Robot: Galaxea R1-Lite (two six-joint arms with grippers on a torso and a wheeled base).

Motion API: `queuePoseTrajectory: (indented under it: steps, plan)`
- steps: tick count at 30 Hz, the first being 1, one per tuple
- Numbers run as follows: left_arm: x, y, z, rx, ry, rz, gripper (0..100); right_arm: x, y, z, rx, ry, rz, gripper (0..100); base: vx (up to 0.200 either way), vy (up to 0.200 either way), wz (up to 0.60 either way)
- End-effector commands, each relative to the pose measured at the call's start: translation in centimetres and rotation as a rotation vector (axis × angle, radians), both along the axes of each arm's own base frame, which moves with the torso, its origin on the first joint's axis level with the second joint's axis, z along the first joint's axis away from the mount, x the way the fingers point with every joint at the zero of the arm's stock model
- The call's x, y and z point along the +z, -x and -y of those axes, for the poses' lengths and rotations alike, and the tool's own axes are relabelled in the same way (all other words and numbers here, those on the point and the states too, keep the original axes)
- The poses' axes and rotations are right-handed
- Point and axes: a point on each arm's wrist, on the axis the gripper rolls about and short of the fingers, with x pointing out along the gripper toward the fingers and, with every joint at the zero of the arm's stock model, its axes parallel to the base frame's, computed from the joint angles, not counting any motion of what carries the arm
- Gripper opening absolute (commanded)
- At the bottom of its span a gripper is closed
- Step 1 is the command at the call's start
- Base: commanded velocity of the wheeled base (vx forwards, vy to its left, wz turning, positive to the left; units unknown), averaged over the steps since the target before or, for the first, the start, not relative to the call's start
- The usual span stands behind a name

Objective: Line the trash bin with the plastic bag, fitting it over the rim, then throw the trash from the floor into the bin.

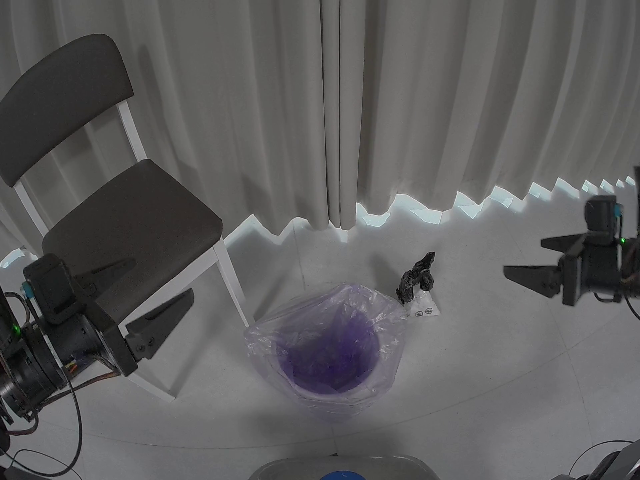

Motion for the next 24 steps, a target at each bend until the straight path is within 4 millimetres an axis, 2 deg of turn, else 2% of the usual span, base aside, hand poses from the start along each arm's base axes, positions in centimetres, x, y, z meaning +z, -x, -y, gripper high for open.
queuePoseTrajectory:
  steps: [1, 6, 11, 12, 13, 17, 21, 24]
  plan:
    - [-1.5, -0.5, 1.1, -0.039, -0.017, -0.085, 100, -0.8, 5.5, 1.8, -0.032, -0.048, 0.076, 100, 0.2, 0.0, 0.0]
    - [-2.0, -1.2, 1.5, -0.032, -0.022, -0.129, 100, -1.6, 5.4, 1.8, -0.042, -0.054, 0.037, 100, 0.0, 0.0, 0.0]
    - [-3.8, -4.4, 3.3, 0.029, -0.063, -0.243, 100, -2.3, 2.9, 1.0, -0.059, -0.07, -0.01, 100, 0.0, 0.0, 0.0]
    - [-3.8, -4.4, 3.3, 0.029, -0.063, -0.243, 100, -2.3, 2.9, 1.0, -0.059, -0.07, -0.01, 100, 0.0, 0.0, 0.0]
    - [-4.6, -6.0, 4.1, 0.052, -0.088, -0.277, 100, -2.7, 1.7, 0.6, -0.064, -0.068, -0.021, 100, 0.0, 0.0, 0.0]
    - [-6.9, -9.0, 5.8, 0.091, -0.14, -0.344, 100, -3.7, -0.7, -0.1, -0.066, -0.066, -0.034, 100, 0.0, 0.0, 0.0]
    - [-8.2, -10.3, 7.0, 0.066, -0.165, -0.362, 100, -4.3, -1.9, -0.6, -0.062, -0.069, -0.029, 100, 0.0, 0.0, 0.0]
    - [-8.8, -11.5, 8.2, 0.051, -0.189, -0.364, 100, -4.7, -2.0, -0.9, -0.049, -0.067, -0.043, 100, 0.0, 0.0, 0.0]
